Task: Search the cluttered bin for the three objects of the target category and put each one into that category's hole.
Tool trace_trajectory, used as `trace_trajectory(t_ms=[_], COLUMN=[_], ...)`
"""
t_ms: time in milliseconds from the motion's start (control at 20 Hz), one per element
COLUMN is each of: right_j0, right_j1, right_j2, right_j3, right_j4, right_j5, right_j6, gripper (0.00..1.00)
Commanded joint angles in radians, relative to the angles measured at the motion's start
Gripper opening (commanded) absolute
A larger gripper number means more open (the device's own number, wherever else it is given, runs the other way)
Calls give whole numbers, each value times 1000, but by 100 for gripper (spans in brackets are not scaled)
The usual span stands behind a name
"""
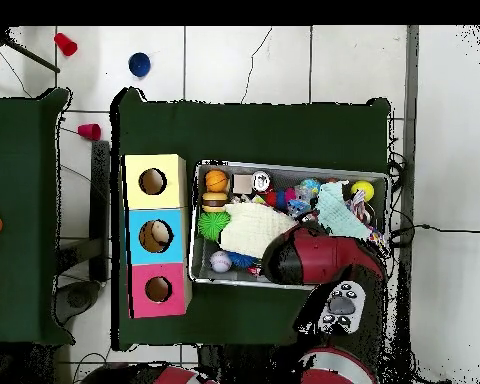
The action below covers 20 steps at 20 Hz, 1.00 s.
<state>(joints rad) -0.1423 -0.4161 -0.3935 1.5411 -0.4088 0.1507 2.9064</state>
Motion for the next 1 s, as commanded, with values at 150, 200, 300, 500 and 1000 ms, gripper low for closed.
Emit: trace_trajectory(t_ms=[150,200,300,500,1000], right_j0=[5,3,-12,21,-9], right_j1=[147,150,144,172,37], right_j2=[27,28,47,14,92], right_j3=[72,70,71,20,79], right_j4=[63,63,51,49,55], right_j5=[-94,-87,-64,-11,72], right_j6=[123,112,75,54,-6], gripper=[100,100,100,0,0])
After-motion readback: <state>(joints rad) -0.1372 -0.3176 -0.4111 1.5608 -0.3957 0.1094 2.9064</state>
